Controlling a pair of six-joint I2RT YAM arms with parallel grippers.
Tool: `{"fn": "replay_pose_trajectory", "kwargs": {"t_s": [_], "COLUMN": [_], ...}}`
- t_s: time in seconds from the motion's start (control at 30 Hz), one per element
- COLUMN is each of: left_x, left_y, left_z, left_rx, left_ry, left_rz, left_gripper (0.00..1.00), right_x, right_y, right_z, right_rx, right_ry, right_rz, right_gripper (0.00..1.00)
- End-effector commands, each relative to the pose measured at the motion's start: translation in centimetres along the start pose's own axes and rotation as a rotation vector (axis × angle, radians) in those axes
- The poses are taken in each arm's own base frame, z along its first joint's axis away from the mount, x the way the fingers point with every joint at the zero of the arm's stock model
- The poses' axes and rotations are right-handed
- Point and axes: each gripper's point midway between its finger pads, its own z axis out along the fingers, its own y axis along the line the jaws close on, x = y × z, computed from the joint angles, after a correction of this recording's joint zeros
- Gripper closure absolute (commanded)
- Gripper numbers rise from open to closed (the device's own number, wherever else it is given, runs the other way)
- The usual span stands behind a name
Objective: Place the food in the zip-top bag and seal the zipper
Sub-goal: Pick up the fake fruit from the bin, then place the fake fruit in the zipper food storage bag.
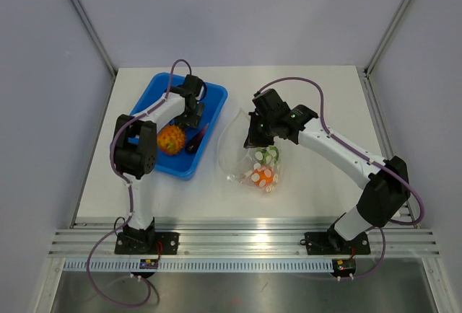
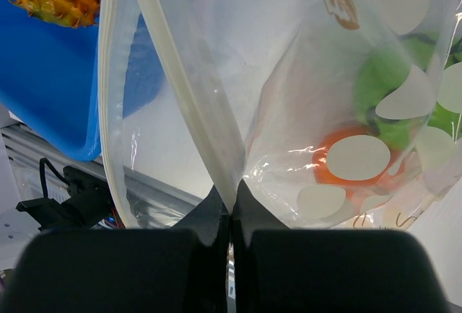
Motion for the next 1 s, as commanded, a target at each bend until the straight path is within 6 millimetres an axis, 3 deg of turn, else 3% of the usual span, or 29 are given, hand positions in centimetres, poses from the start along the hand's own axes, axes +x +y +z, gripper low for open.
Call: {"fn": "replay_pose_trajectory", "kwargs": {"t_s": [0.0,0.1,0.13,0.23,0.27,0.43,0.6,0.77,0.9,0.93,0.97], "left_x": [-2.0,-2.4,-2.6,-3.5,-4.3,-5.6,-6.6,-8.3,-9.3,-9.5,-9.2], "left_y": [1.6,1.8,1.8,2.6,3.2,5.0,7.2,8.2,5.1,2.8,2.0], "left_z": [-0.3,-0.8,-1.1,-3.5,-5.3,-9.8,-14.6,-23.4,-30.5,-31.8,-34.0], "left_rx": [-0.109,-0.11,-0.106,-0.109,-0.109,-0.11,-0.105,0.038,0.357,0.507,0.603], "left_ry": [-0.054,-0.074,-0.081,-0.13,-0.173,-0.281,-0.387,-0.601,-0.787,-0.82,-0.853], "left_rz": [0.019,-0.007,-0.014,-0.065,-0.086,-0.148,-0.24,-0.353,-0.403,-0.371,-0.395], "left_gripper": [0.28,0.39,0.51,0.75,0.78,0.99,1.0,1.0,1.0,1.0,1.0], "right_x": [-0.6,-0.7,-0.7,-0.7,-0.7,-0.6,-0.5,-0.5,-0.9,-0.9,-1.0], "right_y": [0.8,0.8,0.9,0.6,0.7,0.7,0.7,0.8,2.1,2.4,2.6], "right_z": [-0.5,-0.6,-0.7,-0.9,-0.9,-1.0,-1.5,-1.4,-0.9,-0.9,-0.7], "right_rx": [-0.039,-0.041,-0.04,-0.033,-0.034,-0.04,-0.045,-0.048,-0.091,-0.101,-0.106], "right_ry": [-0.025,-0.031,-0.034,-0.038,-0.039,-0.038,-0.046,-0.043,-0.025,-0.022,-0.018], "right_rz": [-0.014,-0.018,-0.019,-0.019,-0.02,-0.015,-0.011,-0.002,0.01,0.009,0.01], "right_gripper": [0.99,0.99,0.99,0.99,0.99,0.99,0.99,0.99,1.0,1.0,1.0]}}
